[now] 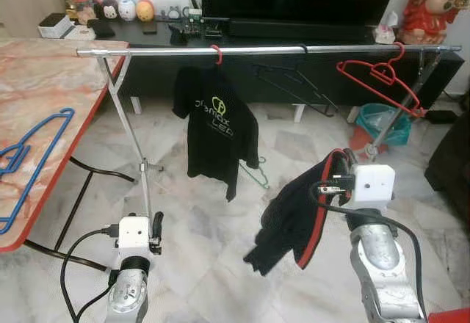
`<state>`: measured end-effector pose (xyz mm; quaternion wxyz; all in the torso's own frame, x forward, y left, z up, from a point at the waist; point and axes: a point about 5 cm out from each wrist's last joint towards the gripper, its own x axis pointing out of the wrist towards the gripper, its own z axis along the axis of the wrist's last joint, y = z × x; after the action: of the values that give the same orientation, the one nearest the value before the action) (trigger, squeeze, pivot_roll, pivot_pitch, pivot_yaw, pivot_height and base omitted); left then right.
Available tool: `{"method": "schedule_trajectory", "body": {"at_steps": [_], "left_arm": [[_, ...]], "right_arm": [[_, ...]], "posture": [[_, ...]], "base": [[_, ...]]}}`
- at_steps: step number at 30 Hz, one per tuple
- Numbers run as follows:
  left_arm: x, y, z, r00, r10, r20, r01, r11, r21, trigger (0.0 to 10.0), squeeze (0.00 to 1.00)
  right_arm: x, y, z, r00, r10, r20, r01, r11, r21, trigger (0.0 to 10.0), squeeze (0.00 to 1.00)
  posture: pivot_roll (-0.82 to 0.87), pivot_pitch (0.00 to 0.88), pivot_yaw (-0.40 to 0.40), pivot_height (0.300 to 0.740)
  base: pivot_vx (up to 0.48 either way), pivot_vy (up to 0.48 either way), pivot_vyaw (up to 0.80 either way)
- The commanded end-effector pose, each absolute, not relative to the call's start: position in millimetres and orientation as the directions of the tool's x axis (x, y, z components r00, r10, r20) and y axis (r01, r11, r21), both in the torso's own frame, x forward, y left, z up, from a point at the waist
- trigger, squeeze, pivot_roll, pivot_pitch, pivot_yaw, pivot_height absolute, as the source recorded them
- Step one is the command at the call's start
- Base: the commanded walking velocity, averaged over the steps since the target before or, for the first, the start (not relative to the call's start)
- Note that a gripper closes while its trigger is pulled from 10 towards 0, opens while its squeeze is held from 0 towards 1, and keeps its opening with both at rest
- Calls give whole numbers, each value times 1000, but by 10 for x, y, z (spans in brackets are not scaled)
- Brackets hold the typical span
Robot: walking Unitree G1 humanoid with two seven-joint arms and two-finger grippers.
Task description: Hang hanger
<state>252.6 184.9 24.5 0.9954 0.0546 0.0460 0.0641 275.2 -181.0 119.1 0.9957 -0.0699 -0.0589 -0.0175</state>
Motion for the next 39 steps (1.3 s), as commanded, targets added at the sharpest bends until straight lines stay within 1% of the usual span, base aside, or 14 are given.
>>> {"method": "schedule_trajectory", "body": {"at_steps": [1, 4, 10, 13, 21, 39], "left_arm": [[2567, 1811, 265, 988, 132, -84, -123, 986, 109, 10000, 0], [2588, 1774, 276, 990, 112, -83, -103, 989, 105, 10000, 0], [2595, 1783, 285, 990, 110, -84, -100, 989, 106, 10000, 0], [2609, 1812, 310, 989, 122, -77, -114, 988, 106, 10000, 0], [2600, 1807, 304, 990, 120, -80, -111, 989, 102, 10000, 0], [2627, 1803, 330, 990, 121, -76, -113, 989, 98, 10000, 0]], "right_arm": [[2749, -1823, 1230, 989, -32, 142, 51, 990, -130, 10000, 0], [2735, -1849, 1224, 989, -44, 140, 63, 990, -127, 10000, 0], [2733, -1852, 1222, 989, -59, 139, 75, 990, -117, 10000, 0], [2755, -1831, 1224, 989, -59, 139, 75, 991, -113, 10000, 0], [2756, -1823, 1235, 988, -62, 142, 78, 991, -109, 10000, 0], [2763, -1806, 1234, 988, -64, 139, 79, 991, -106, 10000, 0]], "posture": [[-37, 0, -44, 740], [-39, 0, -37, 740], [-37, 8, -34, 740], [-24, 37, -37, 740], [-30, 52, -31, 740], [-26, 68, -27, 740]], "base": [[277, 0, 0], [311, 0, 0], [324, 0, 0], [333, 0, 0], [341, 0, 0], [348, 0, 0]]}}
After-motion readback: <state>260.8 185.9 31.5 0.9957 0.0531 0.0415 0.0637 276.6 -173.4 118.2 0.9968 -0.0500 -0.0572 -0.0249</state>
